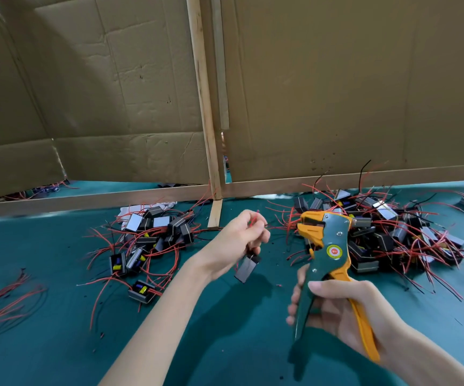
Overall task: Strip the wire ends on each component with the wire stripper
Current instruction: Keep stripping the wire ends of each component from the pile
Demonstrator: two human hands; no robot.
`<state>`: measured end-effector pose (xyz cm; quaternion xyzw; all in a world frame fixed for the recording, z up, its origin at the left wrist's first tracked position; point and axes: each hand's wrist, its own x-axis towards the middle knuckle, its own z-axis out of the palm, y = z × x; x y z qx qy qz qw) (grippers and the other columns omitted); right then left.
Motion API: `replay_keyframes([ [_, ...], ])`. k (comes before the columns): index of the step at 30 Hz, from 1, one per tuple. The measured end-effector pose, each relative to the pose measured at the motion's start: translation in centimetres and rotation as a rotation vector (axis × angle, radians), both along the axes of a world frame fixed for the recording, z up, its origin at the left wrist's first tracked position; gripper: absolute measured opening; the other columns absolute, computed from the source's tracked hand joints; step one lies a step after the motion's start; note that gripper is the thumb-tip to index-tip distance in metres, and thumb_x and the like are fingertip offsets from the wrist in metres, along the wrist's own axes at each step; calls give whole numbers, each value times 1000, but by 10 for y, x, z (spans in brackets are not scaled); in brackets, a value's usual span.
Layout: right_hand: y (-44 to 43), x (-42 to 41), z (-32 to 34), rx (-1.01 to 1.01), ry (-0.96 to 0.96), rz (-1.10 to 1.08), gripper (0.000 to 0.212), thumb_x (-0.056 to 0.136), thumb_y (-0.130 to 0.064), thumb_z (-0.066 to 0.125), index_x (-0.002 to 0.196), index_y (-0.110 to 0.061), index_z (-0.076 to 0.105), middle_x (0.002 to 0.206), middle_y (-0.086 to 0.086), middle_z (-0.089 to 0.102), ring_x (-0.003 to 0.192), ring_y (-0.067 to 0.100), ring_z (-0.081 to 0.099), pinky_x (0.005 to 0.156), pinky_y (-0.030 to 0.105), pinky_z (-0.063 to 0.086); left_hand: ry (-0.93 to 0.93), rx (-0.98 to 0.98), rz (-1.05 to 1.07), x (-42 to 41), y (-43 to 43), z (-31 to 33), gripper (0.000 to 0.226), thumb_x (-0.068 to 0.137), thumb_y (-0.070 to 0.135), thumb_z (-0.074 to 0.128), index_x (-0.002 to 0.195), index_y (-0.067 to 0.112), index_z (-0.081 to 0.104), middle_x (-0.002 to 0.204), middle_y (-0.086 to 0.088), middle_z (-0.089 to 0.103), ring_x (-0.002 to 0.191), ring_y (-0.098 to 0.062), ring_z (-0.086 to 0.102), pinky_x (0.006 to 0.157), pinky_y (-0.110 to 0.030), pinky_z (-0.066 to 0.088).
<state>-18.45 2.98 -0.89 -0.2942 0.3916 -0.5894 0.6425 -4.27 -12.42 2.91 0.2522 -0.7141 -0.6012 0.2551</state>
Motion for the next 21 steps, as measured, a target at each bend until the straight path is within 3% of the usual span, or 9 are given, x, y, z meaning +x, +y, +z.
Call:
replay_keyframes([
  [2,-3,-6,-1,-31,-40,4,34,50,-4,80,82,0,71,80,26,60,71,41,64,67,50,57,-58,-74,66,-1,-7,-6,19,105,14,29,89,17,39,70,4,55,58,-9,37,62,-20,39],
  [6,-7,-14,-3,-46,-9,-25,35,48,-7,81,82,-1,73,81,26,62,74,41,66,70,49,57,-333,-424,162,-2,-17,-35,8,103,16,33,96,18,34,72,6,59,65,-10,45,63,-22,37],
  [8,-9,-17,-6,-34,14,-26,44,42,-10,88,82,-2,73,81,27,63,75,42,66,69,49,57,-374,-455,144,-3,-16,-50,8,101,16,38,95,20,34,75,7,62,64,-4,46,63,-21,35],
  [13,-11,-21,-9,13,40,1,34,49,-9,79,81,-1,73,81,28,63,74,42,66,68,50,57,-328,-449,79,-5,-18,-56,18,98,19,51,82,27,49,75,13,61,67,0,49,67,-16,39],
  [21,-10,-22,-8,24,46,35,40,44,-8,84,82,0,73,81,29,62,73,43,66,68,51,57,-81,-339,169,-1,-24,-46,12,91,12,62,88,21,57,76,5,72,65,-7,59,70,-21,49],
])
